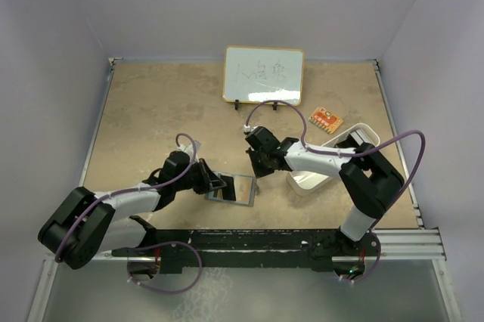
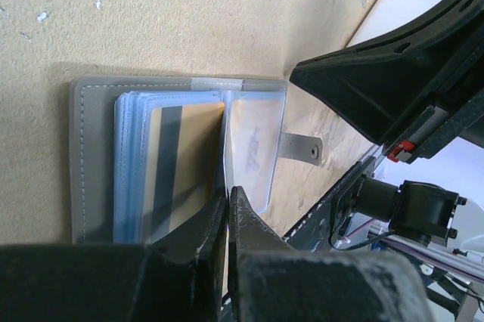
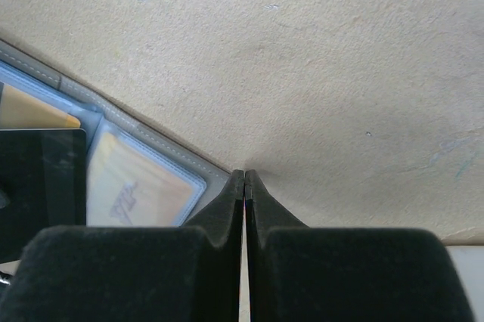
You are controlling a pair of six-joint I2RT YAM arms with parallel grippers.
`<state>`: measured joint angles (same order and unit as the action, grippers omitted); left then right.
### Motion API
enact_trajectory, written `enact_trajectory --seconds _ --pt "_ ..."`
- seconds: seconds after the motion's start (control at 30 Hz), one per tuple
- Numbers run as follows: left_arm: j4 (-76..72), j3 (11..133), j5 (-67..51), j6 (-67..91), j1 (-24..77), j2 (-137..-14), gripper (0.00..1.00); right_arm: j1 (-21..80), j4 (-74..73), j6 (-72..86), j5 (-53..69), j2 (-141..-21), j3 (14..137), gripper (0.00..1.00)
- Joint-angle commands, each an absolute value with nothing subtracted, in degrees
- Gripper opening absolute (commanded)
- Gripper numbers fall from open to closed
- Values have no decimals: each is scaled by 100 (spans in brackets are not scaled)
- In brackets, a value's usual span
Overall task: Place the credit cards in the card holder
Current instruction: Insert the credit card into the card holder.
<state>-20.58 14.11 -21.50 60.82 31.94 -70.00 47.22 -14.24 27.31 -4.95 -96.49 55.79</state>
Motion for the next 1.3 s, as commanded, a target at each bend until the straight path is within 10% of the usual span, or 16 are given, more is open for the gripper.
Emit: enact_trajectory --seconds 0.0,0.2,0.83,1.27 --pt "-1998 1649 -2224 5858 3162 -6942 0 4663 -1836 2716 -466 -9466 5884 3" --pt "-1980 1625 -2208 5853 3155 -6929 0 4874 -1799 3413 -517 -8853 5601 31" --pt "-2111 1457 -2338 5856 3160 -6975 0 5647 -2219 4023 -1245 -8980 5480 45" --pt "-1890 1539 -2294 5763 3156 -6960 0 5704 -2261 3700 -1678 -9089 5437 0"
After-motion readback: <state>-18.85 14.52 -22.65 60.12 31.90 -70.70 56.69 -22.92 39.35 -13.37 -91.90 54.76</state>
